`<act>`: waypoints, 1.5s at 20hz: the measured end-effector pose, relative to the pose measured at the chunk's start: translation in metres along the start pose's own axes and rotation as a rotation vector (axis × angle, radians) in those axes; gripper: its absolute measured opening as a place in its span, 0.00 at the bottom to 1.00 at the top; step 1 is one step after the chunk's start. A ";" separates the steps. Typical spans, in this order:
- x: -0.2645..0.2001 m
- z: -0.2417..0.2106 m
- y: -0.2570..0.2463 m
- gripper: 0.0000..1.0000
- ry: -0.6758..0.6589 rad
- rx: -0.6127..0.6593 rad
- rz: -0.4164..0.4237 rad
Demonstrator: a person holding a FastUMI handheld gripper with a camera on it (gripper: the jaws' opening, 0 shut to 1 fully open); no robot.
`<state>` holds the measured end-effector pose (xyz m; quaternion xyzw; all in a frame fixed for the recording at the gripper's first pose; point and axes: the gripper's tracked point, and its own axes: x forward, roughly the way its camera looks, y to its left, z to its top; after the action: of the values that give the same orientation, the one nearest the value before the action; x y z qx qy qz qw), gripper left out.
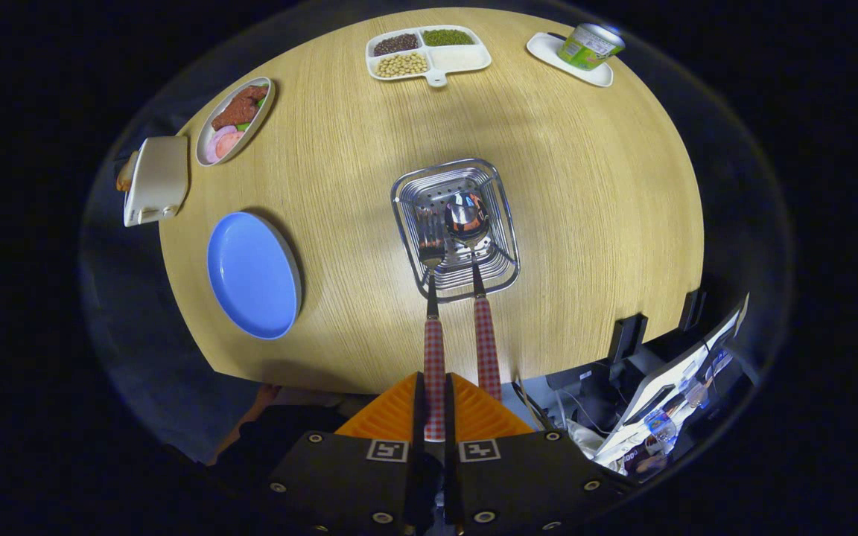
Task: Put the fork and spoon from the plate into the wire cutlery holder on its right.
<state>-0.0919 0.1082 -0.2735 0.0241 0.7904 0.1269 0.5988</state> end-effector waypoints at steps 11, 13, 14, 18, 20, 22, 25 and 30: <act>0.000 0.027 0.006 0.13 0.037 0.062 0.034; -0.002 0.030 0.008 0.14 0.033 0.073 0.048; -0.005 0.033 0.010 0.14 0.022 0.082 0.062; -0.015 0.041 0.008 0.20 -0.032 0.117 0.094; -0.024 0.047 0.007 0.23 -0.085 0.143 0.103; -0.033 0.044 0.006 0.24 -0.160 0.143 0.114; -0.061 0.051 0.022 0.26 -0.276 0.153 0.211; -0.115 0.071 0.016 0.38 -0.587 0.091 0.213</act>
<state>0.0062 0.1135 -0.1795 0.1693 0.5815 0.1410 0.7831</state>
